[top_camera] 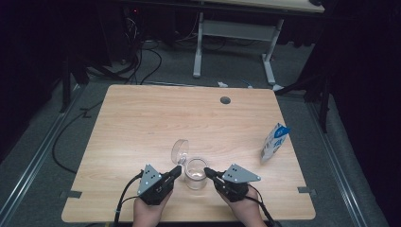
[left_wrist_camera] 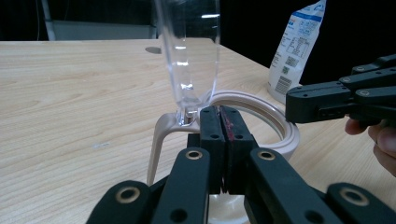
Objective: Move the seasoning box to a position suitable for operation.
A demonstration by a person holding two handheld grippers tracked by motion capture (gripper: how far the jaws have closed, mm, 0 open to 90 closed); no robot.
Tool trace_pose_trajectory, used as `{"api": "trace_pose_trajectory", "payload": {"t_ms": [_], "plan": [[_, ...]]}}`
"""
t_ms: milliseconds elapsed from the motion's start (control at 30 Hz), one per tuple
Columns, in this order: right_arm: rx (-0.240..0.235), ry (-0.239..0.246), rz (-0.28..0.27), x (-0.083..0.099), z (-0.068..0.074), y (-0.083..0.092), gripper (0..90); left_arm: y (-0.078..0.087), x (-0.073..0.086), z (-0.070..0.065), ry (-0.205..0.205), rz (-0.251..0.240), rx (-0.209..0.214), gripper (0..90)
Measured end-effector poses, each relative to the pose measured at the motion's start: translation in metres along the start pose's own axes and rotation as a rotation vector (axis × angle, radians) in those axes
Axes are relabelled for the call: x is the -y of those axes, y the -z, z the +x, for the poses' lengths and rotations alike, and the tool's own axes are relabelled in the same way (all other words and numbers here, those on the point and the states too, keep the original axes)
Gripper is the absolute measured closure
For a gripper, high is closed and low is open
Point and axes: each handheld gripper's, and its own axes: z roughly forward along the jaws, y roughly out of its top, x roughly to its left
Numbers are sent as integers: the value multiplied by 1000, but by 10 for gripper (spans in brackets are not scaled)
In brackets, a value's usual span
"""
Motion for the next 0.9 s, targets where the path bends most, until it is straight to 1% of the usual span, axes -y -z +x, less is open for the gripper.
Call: {"api": "trace_pose_trajectory", "payload": {"t_ms": [167,200,233,300,367,400,433,467,567,600,633,667,700,733,767,800,867,900], "plan": [[1,-1,0,0,0,1,838,3,1,2,-16,21,-2,853],[7,-7,0,0,-2,2,828,6,1,5,-39,26,-11,848],[7,-7,0,0,-2,2,828,6,1,5,-39,26,-11,844],[23,-29,-8,0,-7,6,809,11,-4,14,-55,36,-34,822],[39,-40,-12,1,-13,9,798,15,-8,23,-63,40,-55,794],[39,-40,-12,1,-13,9,798,15,-8,23,-63,40,-55,780],[51,-45,-12,2,-15,11,791,17,-10,30,-70,41,-70,780],[66,-46,-12,3,-18,13,784,19,-11,35,-79,44,-83,767],[89,-65,-8,6,-25,16,764,26,-14,51,-120,66,-125,718],[116,-58,5,8,-29,18,754,31,-14,60,-138,66,-149,683],[128,-54,9,9,-30,18,750,34,-14,65,-147,67,-162,666],[128,-54,9,9,-30,18,750,34,-14,65,-147,67,-162,647],[139,-54,15,10,-32,19,744,37,-13,71,-152,59,-182,647],[148,-78,19,14,-37,21,735,39,-11,77,-146,61,-200,633],[148,-78,19,14,-37,21,735,39,-11,77,-146,61,-200,630],[164,-92,22,17,-42,23,723,39,-9,79,-138,76,-207,620],[170,-97,23,18,-43,24,718,39,-8,78,-138,69,-199,609],[193,-108,26,21,-48,28,704,38,-8,75,-150,70,-189,605]]}}
